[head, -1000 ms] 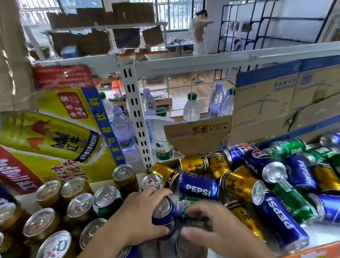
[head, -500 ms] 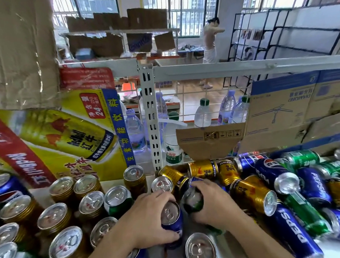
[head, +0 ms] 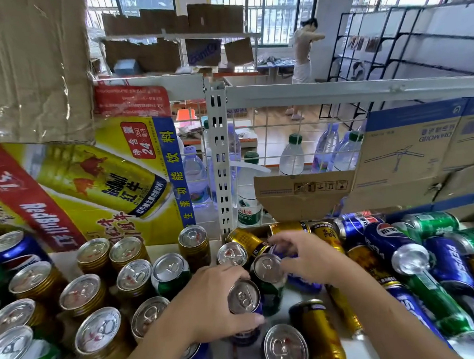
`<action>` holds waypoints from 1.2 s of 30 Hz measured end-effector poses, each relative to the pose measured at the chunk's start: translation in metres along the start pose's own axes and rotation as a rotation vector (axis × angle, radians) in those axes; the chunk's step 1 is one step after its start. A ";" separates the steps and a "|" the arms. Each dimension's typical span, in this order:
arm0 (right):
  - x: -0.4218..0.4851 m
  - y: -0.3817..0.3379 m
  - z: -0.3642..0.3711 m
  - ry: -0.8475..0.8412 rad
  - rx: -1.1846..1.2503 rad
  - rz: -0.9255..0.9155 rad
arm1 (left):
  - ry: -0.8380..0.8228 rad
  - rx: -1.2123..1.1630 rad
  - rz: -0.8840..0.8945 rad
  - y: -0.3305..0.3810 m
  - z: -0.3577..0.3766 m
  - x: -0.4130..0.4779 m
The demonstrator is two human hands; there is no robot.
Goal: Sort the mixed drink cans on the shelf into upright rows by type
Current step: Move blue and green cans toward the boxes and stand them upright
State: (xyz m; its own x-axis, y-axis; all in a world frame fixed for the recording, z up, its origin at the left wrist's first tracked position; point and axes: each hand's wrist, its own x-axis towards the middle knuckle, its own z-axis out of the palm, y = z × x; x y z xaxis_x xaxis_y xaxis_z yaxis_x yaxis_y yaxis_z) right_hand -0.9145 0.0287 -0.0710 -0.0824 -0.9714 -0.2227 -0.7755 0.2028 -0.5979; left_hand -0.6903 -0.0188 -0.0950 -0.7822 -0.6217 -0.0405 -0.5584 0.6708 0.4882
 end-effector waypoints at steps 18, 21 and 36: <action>0.025 0.039 0.024 -0.065 -0.292 0.145 | 0.010 -0.052 -0.053 0.001 0.000 0.003; 0.023 0.045 0.024 -0.007 -0.185 0.152 | 0.003 -0.051 -0.062 0.000 0.001 0.003; -0.005 0.049 0.014 0.231 0.291 0.134 | 0.029 -0.058 -0.039 0.004 -0.001 0.004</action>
State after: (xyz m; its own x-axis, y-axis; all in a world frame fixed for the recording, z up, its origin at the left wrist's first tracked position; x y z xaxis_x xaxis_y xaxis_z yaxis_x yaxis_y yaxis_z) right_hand -0.9437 0.0452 -0.1101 -0.3350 -0.9295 -0.1543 -0.5415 0.3239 -0.7758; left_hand -0.6953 -0.0194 -0.0926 -0.7512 -0.6592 -0.0354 -0.5707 0.6215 0.5367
